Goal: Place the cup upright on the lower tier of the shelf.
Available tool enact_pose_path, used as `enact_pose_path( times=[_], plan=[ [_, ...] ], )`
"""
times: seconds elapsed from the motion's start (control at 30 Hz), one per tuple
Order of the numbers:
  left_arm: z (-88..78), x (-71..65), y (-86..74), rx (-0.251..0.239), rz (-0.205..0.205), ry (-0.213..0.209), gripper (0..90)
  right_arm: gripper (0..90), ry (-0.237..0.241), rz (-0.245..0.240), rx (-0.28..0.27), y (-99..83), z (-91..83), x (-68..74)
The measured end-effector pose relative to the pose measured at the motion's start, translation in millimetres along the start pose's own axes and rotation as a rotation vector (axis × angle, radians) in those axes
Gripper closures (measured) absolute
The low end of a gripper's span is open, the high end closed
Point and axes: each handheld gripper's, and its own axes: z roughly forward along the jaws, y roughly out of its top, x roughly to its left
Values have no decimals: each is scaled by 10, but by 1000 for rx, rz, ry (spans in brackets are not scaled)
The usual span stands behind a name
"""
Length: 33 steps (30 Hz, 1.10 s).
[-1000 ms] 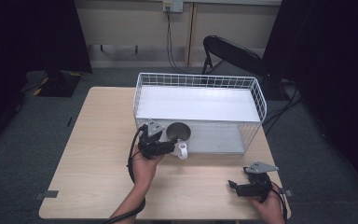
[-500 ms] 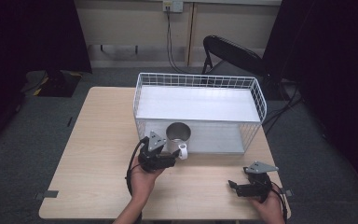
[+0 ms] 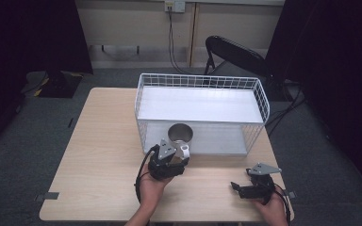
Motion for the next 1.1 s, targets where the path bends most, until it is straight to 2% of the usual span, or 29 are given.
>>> enact_pose_path(
  times=[0.37,0.43,0.53,0.77,1.1],
  plan=[
    [85,-20,-6,15,-13,-36,652,131,1,0,-1,0,1,0],
    [93,-36,9,17,1,-37,715,131,0,0,0,0,0,0],
    [112,-41,13,25,7,-36,730,131,0,0,0,0,0,0],
    [127,7,12,34,-7,-40,751,131,0,0,0,-1,-1,1],
    [137,68,22,32,-26,-25,749,131,0,0,0,0,-1,1]
  ],
)
